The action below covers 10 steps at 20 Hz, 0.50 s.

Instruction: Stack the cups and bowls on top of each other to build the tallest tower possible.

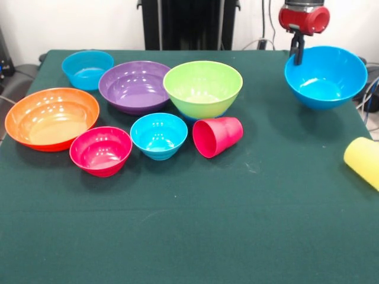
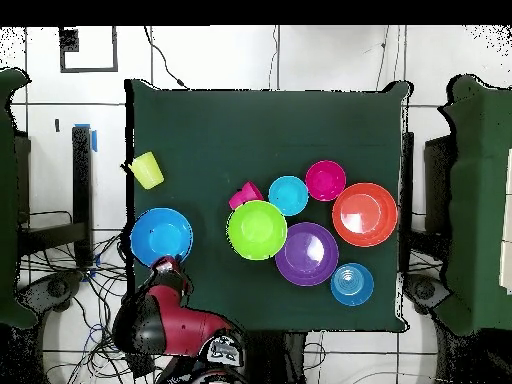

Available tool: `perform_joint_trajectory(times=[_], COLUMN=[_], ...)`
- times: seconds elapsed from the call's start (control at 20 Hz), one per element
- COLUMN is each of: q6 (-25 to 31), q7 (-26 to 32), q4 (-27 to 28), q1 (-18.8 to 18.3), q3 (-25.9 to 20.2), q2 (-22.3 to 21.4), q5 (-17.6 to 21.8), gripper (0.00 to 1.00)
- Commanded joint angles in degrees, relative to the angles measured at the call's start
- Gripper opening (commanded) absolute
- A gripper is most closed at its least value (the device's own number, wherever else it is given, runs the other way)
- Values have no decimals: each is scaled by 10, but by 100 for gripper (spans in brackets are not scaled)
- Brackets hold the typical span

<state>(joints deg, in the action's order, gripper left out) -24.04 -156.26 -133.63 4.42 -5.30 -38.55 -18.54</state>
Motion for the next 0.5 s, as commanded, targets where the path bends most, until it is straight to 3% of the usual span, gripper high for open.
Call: perform_joint_trajectory(times=[0.05,0.5], q6=[64,73], q7=[-42,-44], q4=[38,33], q1=[-16,-19], q3=[-21,-27], q2=[-11,-21], q5=[9,11], gripper=[0,0])
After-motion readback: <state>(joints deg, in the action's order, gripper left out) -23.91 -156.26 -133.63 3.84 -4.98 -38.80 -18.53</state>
